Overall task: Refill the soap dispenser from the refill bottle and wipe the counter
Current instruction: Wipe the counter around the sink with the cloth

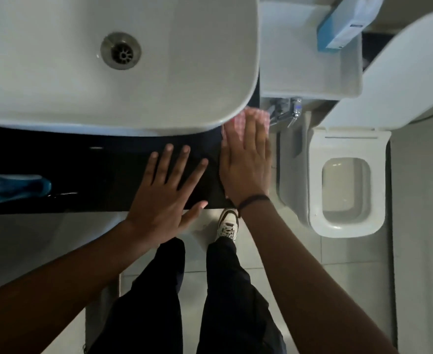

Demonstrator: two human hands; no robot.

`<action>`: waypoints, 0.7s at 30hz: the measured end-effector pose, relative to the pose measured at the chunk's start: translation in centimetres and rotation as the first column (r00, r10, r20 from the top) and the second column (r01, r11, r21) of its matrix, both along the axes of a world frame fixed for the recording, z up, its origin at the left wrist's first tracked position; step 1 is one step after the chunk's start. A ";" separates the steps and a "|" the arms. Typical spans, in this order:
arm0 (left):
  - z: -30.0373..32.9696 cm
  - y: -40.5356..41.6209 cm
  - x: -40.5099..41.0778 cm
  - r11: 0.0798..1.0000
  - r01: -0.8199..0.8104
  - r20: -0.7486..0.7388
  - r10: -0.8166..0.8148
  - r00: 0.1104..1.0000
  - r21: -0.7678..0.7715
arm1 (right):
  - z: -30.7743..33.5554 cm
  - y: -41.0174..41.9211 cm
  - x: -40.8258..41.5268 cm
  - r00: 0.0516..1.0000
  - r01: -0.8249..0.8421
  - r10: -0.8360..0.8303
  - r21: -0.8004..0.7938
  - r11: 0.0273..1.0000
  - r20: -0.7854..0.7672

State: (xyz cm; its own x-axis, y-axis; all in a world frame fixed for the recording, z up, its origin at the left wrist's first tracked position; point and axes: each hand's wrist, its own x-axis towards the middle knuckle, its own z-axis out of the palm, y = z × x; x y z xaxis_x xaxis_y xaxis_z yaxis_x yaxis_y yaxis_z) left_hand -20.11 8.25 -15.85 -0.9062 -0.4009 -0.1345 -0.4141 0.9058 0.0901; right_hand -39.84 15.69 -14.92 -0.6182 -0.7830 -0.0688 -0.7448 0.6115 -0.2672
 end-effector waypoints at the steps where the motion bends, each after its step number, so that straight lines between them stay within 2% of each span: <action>1: 0.1 0.1 -0.8 1.000 0.016 0.010 -0.016 1.000 0.007 | 0.0 -0.3 -0.6 1.000 -0.007 0.007 -0.018 1.000 0.019; 4: 0.4 1.0 -3.1 0.998 0.060 0.018 -0.060 0.998 0.022 | 0.0 1.5 -0.9 0.988 -0.147 0.149 -0.040 0.988 0.044; 7: 0.4 1.8 -5.1 0.992 0.120 0.014 -0.121 0.993 0.037 | -0.1 1.9 -3.1 0.967 -0.213 0.225 -0.107 0.971 0.116; 10: 0.0 1.5 -6.7 0.985 0.167 -0.004 -0.167 0.986 0.043 | 0.0 -3.5 -7.8 0.961 -0.209 0.234 -0.167 0.964 0.146; 15: -0.2 1.2 -11.1 0.968 0.241 -0.073 -0.236 0.969 0.069 | 0.2 -11.7 -15.1 0.950 -0.298 0.303 -0.082 0.951 0.068; 19: 0.1 1.4 -12.3 0.971 0.225 -0.020 -0.224 0.974 0.075 | 0.1 -8.8 -14.6 0.925 -0.372 0.380 -0.198 0.907 0.003; 21: 0.1 1.6 -12.2 0.971 0.225 0.002 -0.226 0.974 0.085 | -0.2 -6.6 -13.4 0.930 -0.348 0.364 -0.206 0.915 0.045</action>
State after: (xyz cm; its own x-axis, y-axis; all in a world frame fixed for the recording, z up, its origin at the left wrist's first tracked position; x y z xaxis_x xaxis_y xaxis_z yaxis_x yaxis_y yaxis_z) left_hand -32.32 9.82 -15.71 -0.9701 -0.1734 -0.1698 -0.2016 0.9653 0.1662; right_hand -53.25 9.09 -15.13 -0.2951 -0.9532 0.0664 -0.8745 0.2414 -0.4206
